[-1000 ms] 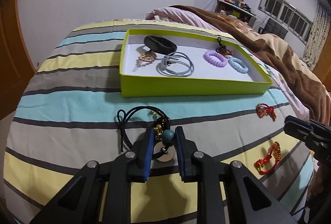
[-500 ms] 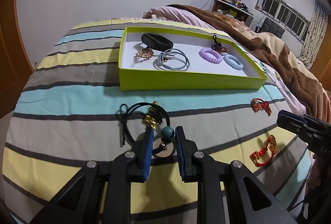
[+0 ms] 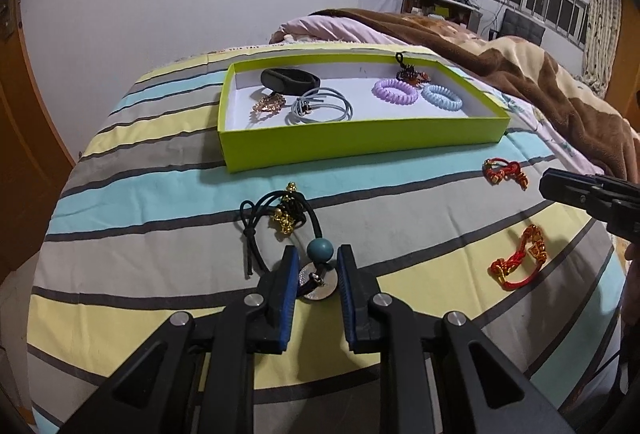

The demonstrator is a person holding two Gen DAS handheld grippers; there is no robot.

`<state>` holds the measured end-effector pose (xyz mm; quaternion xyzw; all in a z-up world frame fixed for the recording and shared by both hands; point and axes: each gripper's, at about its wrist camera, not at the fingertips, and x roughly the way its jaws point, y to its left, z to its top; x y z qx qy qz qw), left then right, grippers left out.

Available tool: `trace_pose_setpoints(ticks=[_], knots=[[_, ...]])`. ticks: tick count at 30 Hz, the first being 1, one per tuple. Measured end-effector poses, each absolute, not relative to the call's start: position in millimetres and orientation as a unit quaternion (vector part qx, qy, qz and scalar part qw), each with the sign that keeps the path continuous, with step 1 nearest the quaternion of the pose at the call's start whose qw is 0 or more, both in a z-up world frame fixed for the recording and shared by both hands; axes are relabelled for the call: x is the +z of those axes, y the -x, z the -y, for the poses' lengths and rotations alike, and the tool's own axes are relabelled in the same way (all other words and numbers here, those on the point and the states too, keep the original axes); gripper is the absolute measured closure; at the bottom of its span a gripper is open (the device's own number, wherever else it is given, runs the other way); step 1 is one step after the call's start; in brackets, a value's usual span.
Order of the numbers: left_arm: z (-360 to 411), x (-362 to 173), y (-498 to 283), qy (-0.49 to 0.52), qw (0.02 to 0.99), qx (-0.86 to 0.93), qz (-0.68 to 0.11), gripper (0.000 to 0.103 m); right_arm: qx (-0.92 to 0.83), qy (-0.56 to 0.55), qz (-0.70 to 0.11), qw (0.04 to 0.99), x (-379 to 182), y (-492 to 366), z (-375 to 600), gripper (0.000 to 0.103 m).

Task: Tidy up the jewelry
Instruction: 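Grasp the gold teal-bead pendant with the left tool while the right tool grasps the red cord, then carry pendant (left tool) and red cord (right tool) into the box, open both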

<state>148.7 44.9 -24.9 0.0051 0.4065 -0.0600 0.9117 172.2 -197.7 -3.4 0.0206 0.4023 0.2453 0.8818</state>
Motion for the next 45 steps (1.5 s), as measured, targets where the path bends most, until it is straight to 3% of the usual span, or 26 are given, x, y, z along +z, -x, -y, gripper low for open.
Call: trace_pose_setpoints(ticks=[22,24,30,45], knots=[[-42.8,5.2,-137.8,0.051,0.930,-0.089,-0.353,0.083,0.228,0.069,-0.429,0.871,-24.9,-220.7,191.7,0.080],[-42.5,5.6,-138.0,0.051,0.930,-0.090,-0.352,0.083,0.228,0.072,-0.428,0.871,-25.1,-220.7,191.3,0.087],[-43.2,8.5,-136.4,0.052,0.931,-0.090,-0.350,0.083,0.229,0.071,-0.422,0.874,-23.4,-217.2,192.4,0.091],[-37.1,32.0,-141.4,0.037,0.940,-0.095,-0.325,0.083,0.248,0.029,-0.359,0.899,28.1,-200.3,193.1,0.091]])
